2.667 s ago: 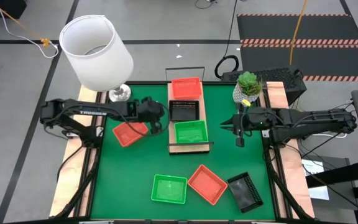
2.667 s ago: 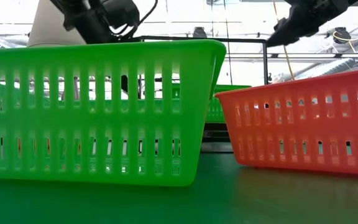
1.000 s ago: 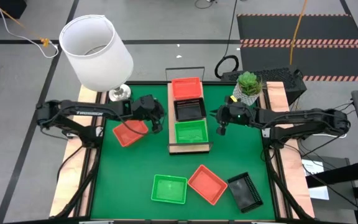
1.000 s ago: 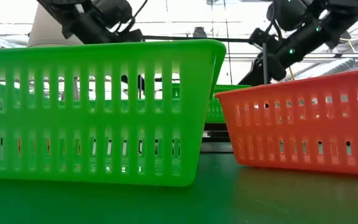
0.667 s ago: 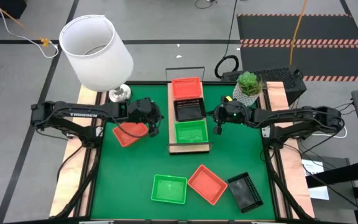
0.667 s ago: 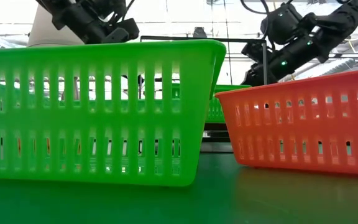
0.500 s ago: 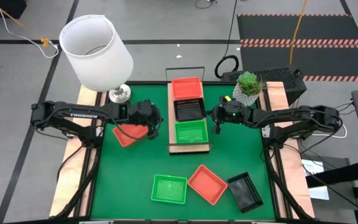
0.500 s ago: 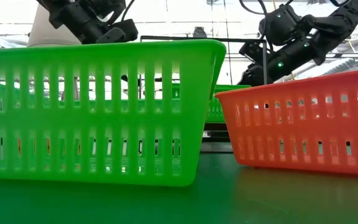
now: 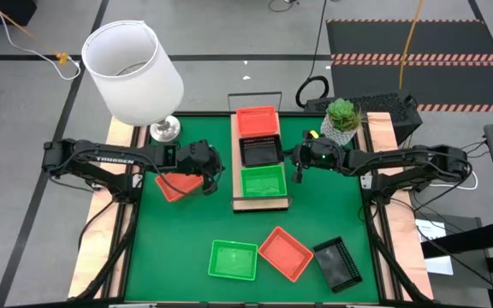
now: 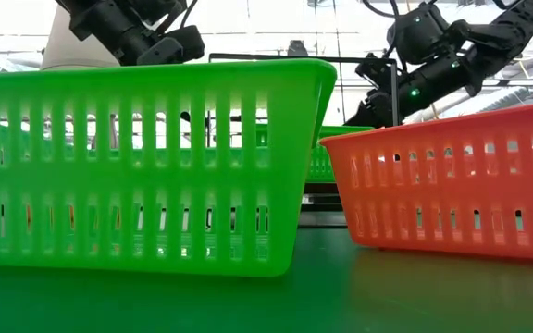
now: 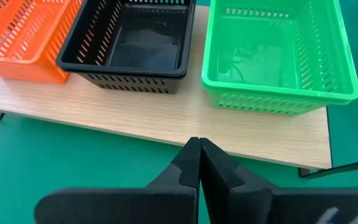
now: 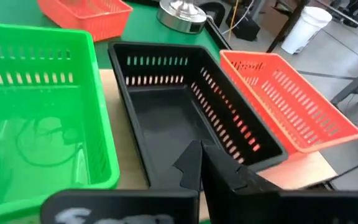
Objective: Stack baskets on shelf by color
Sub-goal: Stack the left black bin on the black bin on the shelf
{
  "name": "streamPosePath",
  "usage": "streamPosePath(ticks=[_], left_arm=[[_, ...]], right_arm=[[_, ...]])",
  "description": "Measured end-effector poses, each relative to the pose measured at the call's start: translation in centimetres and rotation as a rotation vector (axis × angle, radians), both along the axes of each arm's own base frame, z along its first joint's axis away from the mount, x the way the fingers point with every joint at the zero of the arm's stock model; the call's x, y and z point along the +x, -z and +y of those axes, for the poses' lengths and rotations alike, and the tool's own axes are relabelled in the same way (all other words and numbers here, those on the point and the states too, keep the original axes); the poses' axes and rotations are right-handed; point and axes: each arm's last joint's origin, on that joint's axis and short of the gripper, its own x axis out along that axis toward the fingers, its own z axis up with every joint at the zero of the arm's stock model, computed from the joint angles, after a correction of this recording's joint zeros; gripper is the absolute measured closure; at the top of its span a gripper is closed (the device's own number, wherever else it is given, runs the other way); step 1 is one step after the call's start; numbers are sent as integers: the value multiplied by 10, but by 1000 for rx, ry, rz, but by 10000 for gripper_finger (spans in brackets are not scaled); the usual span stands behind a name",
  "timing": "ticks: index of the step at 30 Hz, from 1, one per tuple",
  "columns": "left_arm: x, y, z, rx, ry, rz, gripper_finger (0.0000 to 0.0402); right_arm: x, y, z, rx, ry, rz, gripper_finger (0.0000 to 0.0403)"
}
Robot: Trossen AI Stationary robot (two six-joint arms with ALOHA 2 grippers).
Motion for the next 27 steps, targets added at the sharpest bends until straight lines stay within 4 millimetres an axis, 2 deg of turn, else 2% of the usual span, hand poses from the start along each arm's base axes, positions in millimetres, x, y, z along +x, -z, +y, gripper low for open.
streamPosePath(ticks=[6, 11, 18, 27], left_arm=[[-1, 1, 0, -2, -1, 12, 396], [-1, 1, 0, -1, -1, 13, 396], [-1, 1, 0, -2, -1, 13, 396], [-1, 1, 0, -4, -3, 13, 396]], right_arm=[[-10, -1, -3, -35, 122, 79, 402], [-12, 7, -14, 37, 165, 98, 402], [-5, 20, -22, 123, 124, 81, 402], [2, 25, -22, 163, 66, 44, 403]])
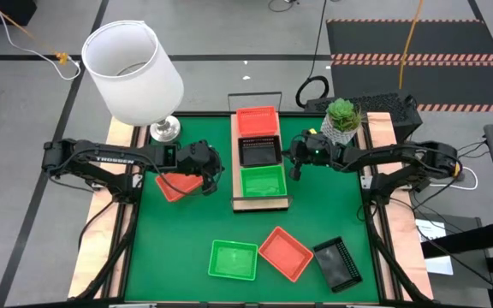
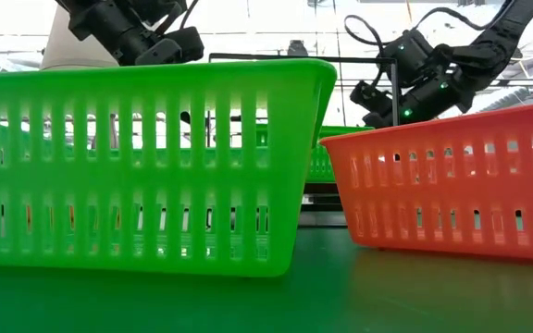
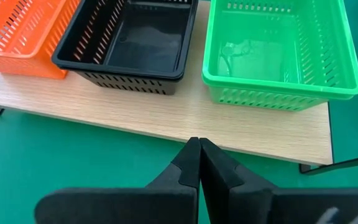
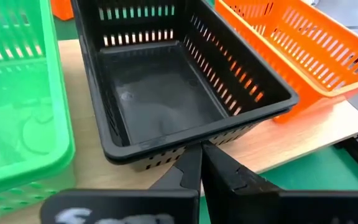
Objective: Stack baskets on shelf by color
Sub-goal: Stack the left black bin on the black bin on the shelf, then adjust the green bins on the shelf
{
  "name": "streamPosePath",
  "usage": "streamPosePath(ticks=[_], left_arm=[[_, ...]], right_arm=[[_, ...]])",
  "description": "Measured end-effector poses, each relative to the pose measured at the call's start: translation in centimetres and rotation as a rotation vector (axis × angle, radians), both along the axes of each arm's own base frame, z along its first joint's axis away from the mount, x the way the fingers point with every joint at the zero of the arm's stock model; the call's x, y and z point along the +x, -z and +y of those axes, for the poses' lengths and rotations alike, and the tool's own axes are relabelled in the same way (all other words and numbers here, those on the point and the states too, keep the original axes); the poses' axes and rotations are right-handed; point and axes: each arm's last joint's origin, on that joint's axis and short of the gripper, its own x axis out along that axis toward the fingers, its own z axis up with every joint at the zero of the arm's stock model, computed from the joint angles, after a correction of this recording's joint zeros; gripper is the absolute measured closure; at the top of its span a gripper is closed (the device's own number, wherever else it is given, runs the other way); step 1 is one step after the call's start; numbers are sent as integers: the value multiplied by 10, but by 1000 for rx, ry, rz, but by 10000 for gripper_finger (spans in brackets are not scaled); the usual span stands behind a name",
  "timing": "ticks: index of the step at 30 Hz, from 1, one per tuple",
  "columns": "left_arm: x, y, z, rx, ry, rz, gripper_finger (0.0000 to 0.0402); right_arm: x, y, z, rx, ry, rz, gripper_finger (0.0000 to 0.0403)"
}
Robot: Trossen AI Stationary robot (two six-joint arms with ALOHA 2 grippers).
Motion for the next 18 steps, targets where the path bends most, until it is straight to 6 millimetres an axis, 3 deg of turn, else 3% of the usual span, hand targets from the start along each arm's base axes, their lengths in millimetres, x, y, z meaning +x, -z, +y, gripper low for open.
streamPosePath(ticks=[10, 18], left_arm=[[-2, 2, 0, -5, -1, 24, 396], [-9, 8, -5, -81, -58, 110, 396]], right_arm=[[-16, -20, 6, 5, 6, 3, 403], [-38, -35, 29, 184, -73, 17, 403]])
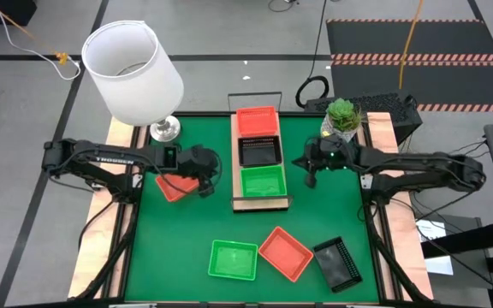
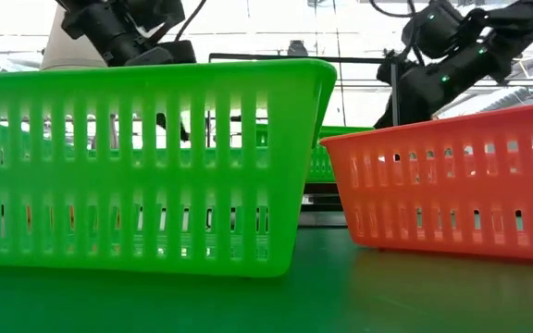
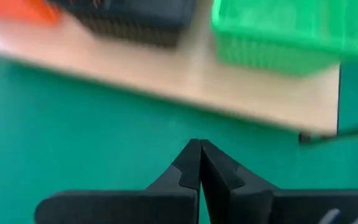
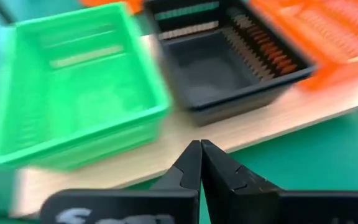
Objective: Stack baskets on shelf by color
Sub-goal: Adjust the green bins on the shelf, then stack the top orange bin on the orange bin on the shelf
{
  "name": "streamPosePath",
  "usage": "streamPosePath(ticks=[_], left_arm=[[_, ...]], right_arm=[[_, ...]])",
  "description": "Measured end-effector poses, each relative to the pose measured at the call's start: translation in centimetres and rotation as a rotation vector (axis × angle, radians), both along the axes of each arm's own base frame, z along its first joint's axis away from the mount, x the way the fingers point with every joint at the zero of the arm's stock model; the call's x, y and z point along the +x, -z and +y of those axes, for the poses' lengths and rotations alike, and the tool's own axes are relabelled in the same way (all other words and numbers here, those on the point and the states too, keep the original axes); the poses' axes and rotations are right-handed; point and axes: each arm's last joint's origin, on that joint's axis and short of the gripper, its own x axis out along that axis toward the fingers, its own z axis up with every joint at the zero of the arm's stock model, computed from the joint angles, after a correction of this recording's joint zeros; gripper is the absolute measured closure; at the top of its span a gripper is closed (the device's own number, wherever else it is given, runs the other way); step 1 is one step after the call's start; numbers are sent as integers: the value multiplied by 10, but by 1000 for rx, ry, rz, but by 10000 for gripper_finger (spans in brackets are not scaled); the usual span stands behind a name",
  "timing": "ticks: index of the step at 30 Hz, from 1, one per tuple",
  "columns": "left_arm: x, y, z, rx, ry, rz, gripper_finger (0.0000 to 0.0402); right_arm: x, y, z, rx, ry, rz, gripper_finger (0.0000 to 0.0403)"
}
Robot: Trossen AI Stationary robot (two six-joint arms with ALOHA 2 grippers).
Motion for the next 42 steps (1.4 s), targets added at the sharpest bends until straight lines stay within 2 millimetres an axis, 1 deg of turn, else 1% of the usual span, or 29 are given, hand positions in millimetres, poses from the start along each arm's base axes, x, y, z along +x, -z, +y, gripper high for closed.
streamPosePath(ticks=[5, 10, 13, 17, 21, 25, 31, 39, 42], left_arm=[[-13, 10, -18, -68, -46, 165, 396], [-30, 17, -40, -108, -107, 329, 396], [-36, 23, -49, -118, -154, 361, 396], [-47, 39, -59, -120, -184, 400, 390], [-60, 57, -63, -118, -245, 444, 382], [-68, 66, -65, -122, -290, 479, 381], [-67, 63, -68, -113, -286, 459, 380], [-57, 43, -77, -69, -167, 390, 380], [-56, 41, -79, -45, -144, 378, 380]], right_arm=[[1, 2, 23, 104, -97, 26, 403], [8, 1, 38, 70, -200, -5, 403], [12, -1, 41, 52, -224, -33, 403], [14, 4, 42, 64, -227, -2, 403], [18, 11, 45, 85, -260, 25, 403], [24, 17, 45, 79, -266, 30, 403], [26, 18, 44, 72, -268, 23, 403], [24, 16, 44, 69, -271, 26, 403], [22, 15, 45, 62, -276, 37, 403]])
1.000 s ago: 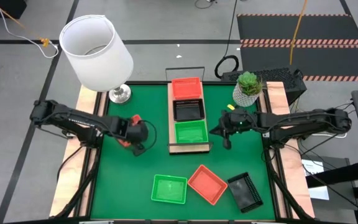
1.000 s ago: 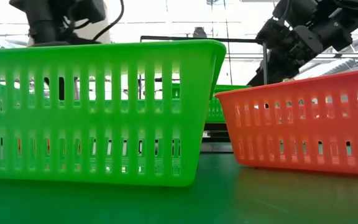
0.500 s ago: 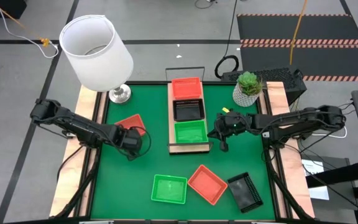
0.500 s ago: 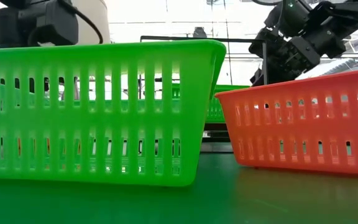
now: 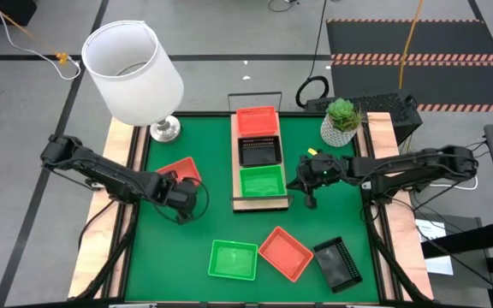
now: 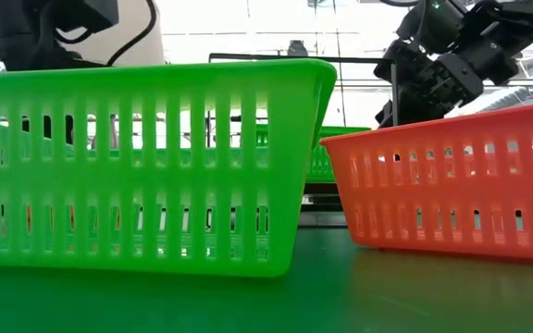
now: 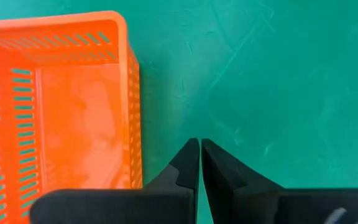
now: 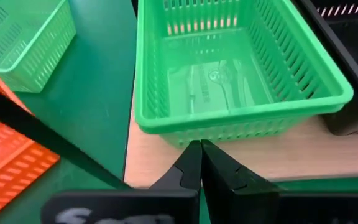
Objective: Stack baskets on shelf by color
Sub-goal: Stack the top orange bin on the orange bin on the shelf
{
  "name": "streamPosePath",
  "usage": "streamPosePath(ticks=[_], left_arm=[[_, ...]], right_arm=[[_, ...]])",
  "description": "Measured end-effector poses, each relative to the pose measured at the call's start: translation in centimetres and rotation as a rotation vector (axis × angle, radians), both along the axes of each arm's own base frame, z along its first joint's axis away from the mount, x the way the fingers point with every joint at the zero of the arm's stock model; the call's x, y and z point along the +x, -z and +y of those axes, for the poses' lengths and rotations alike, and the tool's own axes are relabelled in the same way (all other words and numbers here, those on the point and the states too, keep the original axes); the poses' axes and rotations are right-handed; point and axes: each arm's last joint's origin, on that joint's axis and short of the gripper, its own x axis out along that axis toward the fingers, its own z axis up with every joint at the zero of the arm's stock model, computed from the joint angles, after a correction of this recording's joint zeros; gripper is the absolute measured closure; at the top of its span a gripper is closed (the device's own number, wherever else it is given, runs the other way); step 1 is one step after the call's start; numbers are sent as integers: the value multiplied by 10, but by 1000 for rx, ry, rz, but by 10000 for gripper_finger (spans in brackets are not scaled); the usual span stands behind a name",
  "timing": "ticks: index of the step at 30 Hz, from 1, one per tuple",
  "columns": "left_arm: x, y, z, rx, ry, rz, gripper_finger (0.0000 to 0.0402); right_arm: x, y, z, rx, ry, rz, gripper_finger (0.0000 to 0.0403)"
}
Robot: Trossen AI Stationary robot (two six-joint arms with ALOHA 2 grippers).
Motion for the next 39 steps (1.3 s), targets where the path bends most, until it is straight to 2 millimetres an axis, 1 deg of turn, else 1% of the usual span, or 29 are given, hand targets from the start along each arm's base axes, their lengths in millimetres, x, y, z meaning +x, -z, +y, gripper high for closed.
streamPosePath(ticks=[6, 10, 14, 17, 20, 24, 27, 30, 34, 36, 39], left_arm=[[0, 1, 1, 16, 49, 19, 380], [0, -1, 3, -19, -1, 12, 380], [6, -11, 4, -59, -47, -21, 380], [3, -17, 4, -47, -40, 38, 376], [-7, -17, 7, -25, -73, 134, 351], [-20, -17, 9, 11, -156, 244, 285], [-22, -17, 5, 21, -138, 250, 238], [-22, -17, 2, 43, -132, 236, 205], [-22, -17, 1, 80, -127, 220, 187], [-23, -18, 0, 100, -110, 214, 188], [-22, -16, -2, 112, -75, 205, 200]], right_arm=[[-11, -4, 1, 1, 0, 43, 403], [-18, -7, 2, -6, -1, 54, 403], [-20, -12, 2, -18, -6, 26, 403], [-21, -14, 2, -36, 6, 14, 403], [-23, -16, 2, -40, 8, 11, 403], [-23, -15, 2, -40, 8, 23, 403], [-24, -14, 2, -46, 2, 29, 403], [-24, -14, 2, -48, 1, 33, 403], [-25, -12, 2, -45, 0, 57, 403], [-25, -12, 2, -45, 0, 59, 403], [-25, -12, 2, -45, 0, 59, 403]])
